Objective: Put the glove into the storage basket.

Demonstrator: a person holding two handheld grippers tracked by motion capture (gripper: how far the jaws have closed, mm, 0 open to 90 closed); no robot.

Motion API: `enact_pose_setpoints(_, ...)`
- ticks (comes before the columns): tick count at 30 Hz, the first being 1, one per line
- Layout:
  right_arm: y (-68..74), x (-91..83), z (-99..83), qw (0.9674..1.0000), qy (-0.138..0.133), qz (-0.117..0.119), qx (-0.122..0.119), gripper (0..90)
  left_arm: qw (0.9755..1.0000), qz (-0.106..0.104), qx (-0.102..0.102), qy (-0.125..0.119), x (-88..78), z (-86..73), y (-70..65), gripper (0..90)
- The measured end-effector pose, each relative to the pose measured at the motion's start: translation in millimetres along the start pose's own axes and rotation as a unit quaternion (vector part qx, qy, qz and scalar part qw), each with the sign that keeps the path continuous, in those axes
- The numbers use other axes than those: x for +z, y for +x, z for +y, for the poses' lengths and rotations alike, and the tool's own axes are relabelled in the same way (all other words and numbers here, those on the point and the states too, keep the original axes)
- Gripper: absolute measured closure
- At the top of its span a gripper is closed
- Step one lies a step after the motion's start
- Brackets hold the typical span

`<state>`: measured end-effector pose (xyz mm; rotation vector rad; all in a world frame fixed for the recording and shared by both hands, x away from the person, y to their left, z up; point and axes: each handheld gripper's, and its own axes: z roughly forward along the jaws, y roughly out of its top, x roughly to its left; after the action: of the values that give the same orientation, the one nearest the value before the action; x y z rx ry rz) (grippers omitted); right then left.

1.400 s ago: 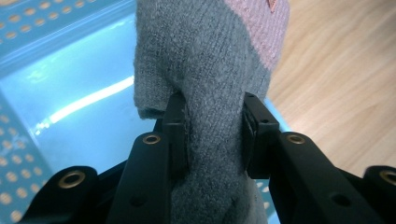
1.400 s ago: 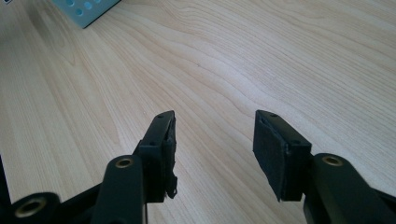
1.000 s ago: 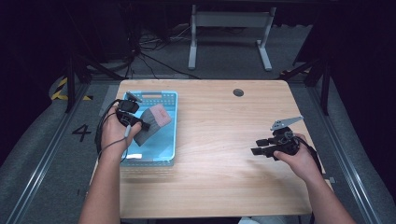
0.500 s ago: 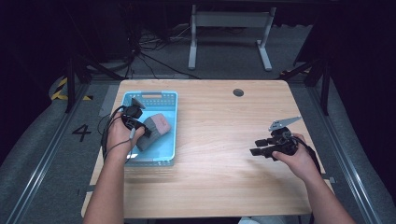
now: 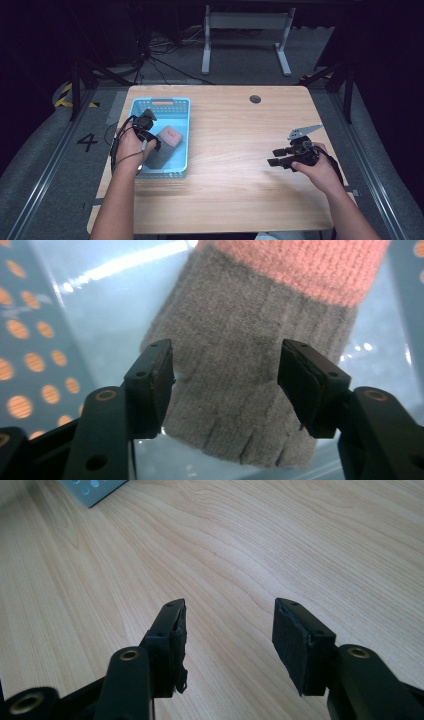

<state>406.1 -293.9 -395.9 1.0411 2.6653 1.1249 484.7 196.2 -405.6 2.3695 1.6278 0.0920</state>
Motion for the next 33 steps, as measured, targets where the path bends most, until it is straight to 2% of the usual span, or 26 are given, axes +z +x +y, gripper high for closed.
enact_pose_setpoints(3,-0.8,-0.1,1.4,1.0,-0.001,0.0,-0.001,48.4,0.9998,-0.004,0.011,-0.015,-8.2,-1.2,-5.8,40.4)
enact_pose_setpoints(6,-2.1,-0.6,2.7,1.0,-0.003,-0.001,-0.001,48.3,0.9988,-0.02,0.023,-0.037,-20.7,-3.9,-13.2,41.3)
enact_pose_setpoints(8,-4.0,-0.9,3.3,1.0,-0.002,-0.004,0.0,48.3,0.9967,-0.039,0.041,-0.058,-33.9,-7.1,-23.3,41.5)
enact_pose_setpoints(9,-4.0,-0.9,3.3,1.0,-0.002,-0.004,0.0,48.3,0.9967,-0.039,0.041,-0.058,-33.9,-7.1,-23.3,41.5)
enact_pose_setpoints(11,-5.4,-0.8,3.4,1.0,-0.001,-0.006,0.001,48.3,0.9954,-0.041,0.053,-0.068,-42.7,-9.7,-32.5,41.5)
enact_pose_setpoints(13,-6.2,-0.8,3.6,1.0,0.0,-0.01,0.001,48.2,0.9934,-0.046,0.07,-0.078,-50.8,-12.8,-41.4,41.9)
enact_pose_setpoints(14,-6.7,-1.5,3.3,0.9999,0.002,-0.012,0.001,48.1,0.9911,-0.052,0.088,-0.086,-57.1,-16.0,-50.1,41.8)
enact_pose_setpoints(15,-6.7,-1.5,3.3,0.9999,0.002,-0.012,0.001,48.1,0.9911,-0.052,0.088,-0.086,-57.1,-16.0,-50.1,41.7)
enact_pose_setpoints(18,-7.9,-4.4,1.1,0.9999,0.001,-0.016,0.002,48.0,0.9878,-0.057,0.112,-0.093,-63.7,-20.8,-63.7,41.6)
enact_pose_setpoints(19,-8.6,-5.4,0.2,0.9998,0.002,-0.018,0.003,48.0,0.9848,-0.063,0.129,-0.097,-66.8,-24.1,-73.2,41.7)
enact_pose_setpoints(20,-8.6,-5.4,0.2,0.9998,0.002,-0.018,0.003,48.0,0.9848,-0.063,0.129,-0.097,-66.8,-24.1,-73.2,41.7)
enact_pose_setpoints(21,-9.9,-7.7,-2.3,0.9997,0.005,-0.022,0.004,47.9,0.9817,-0.072,0.144,-0.102,-69.1,-27.7,-82.0,41.5)
enact_pose_setpoints(22,-9.9,-7.7,-2.3,0.9997,0.005,-0.022,0.004,47.9,0.9817,-0.072,0.144,-0.102,-69.1,-27.7,-82.0,41.5)
enact_pose_setpoints(23,-10.7,-9.8,-6.5,0.9997,0.007,-0.024,0.005,47.8,0.9785,-0.081,0.156,-0.108,-70.6,-31.6,-90.6,41.4)
enact_pose_setpoints(24,-11.1,-10.7,-8.8,0.9996,0.009,-0.025,0.007,47.9,0.9785,-0.081,0.156,-0.108,-70.6,-31.6,-90.6,41.4)
enact_pose_setpoints(26,-11.7,-11.2,-11.3,0.9995,0.01,-0.028,0.006,47.9,0.9744,-0.089,0.17,-0.117,-71.0,-35.4,-99.2,41.5)
enact_pose_setpoints(27,-12.2,-11.6,-13.7,0.9995,0.013,-0.028,0.007,47.9,0.9711,-0.101,0.176,-0.125,-70.8,-37.9,-104.7,41.8)
enact_pose_setpoints(29,-13.4,-12.0,-18.2,0.9993,0.019,-0.031,0.008,47.8,0.9666,-0.112,0.19,-0.131,-70.3,-41.0,-112.8,42.5)
enact_pose_setpoints(30,-13.7,-12.1,-20.3,0.9992,0.021,-0.032,0.009,47.8,0.9634,-0.119,0.198,-0.136,-70.0,-43.1,-118.8,42.5)
enact_pose_setpoints(33,-13.9,-11.0,-25.6,0.9992,0.025,-0.03,0.01,47.7,0.9572,-0.135,0.218,-0.135,-66.8,-46.0,-130.7,42.4)
